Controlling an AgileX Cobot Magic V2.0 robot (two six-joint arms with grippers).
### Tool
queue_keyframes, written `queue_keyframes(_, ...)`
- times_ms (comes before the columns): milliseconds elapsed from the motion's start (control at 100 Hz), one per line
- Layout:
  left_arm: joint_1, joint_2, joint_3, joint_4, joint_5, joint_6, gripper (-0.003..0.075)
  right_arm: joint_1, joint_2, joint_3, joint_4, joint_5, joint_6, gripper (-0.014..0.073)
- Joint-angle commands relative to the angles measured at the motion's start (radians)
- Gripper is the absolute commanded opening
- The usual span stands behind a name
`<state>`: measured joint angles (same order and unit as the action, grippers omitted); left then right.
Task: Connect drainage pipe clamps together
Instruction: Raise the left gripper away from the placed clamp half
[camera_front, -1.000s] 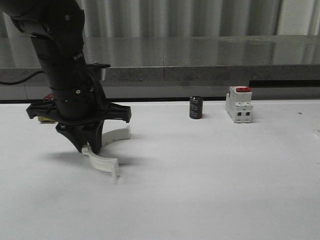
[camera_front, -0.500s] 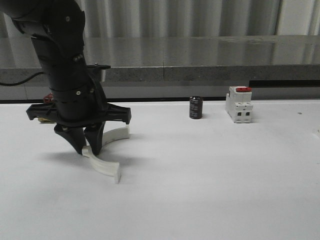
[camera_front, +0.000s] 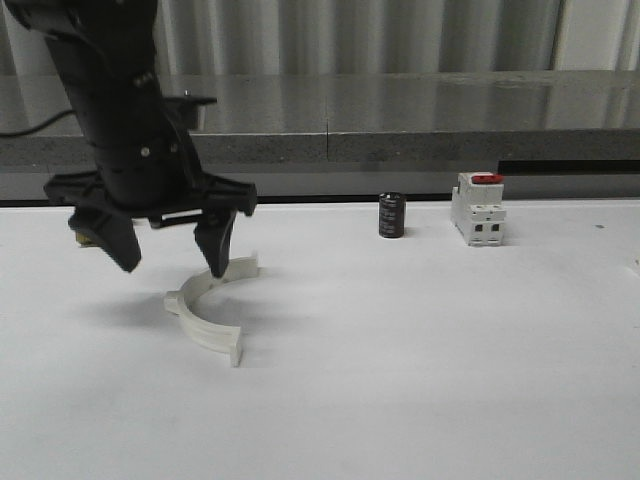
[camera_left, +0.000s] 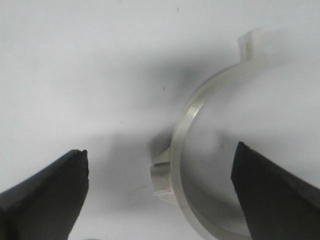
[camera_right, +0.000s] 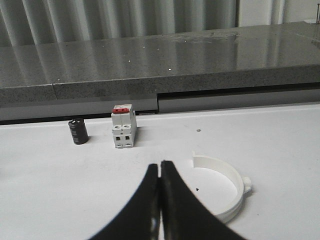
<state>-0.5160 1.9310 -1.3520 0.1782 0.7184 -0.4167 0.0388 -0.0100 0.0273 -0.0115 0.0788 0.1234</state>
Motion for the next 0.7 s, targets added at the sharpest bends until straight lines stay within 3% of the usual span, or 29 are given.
queue_keyframes(0, -0.005, -0.131, -0.025, 0.022, -0.027, 0.021, 0.0576, -0.005, -0.020, -0.017, -0.008, -0.088, 0.001, -0.0067)
queue_keyframes(340, 0.152, -0.371, 0.014, 0.018, -0.031, 0.127, 0.0562, -0.005, -0.020, -0.017, -0.008, -0.088, 0.001, -0.0067)
queue_keyframes(690, 0.319, -0.714, 0.313, -0.007, -0.094, 0.168, 0.0562, -0.005, -0.020, -0.017, -0.008, -0.088, 0.001, -0.0067)
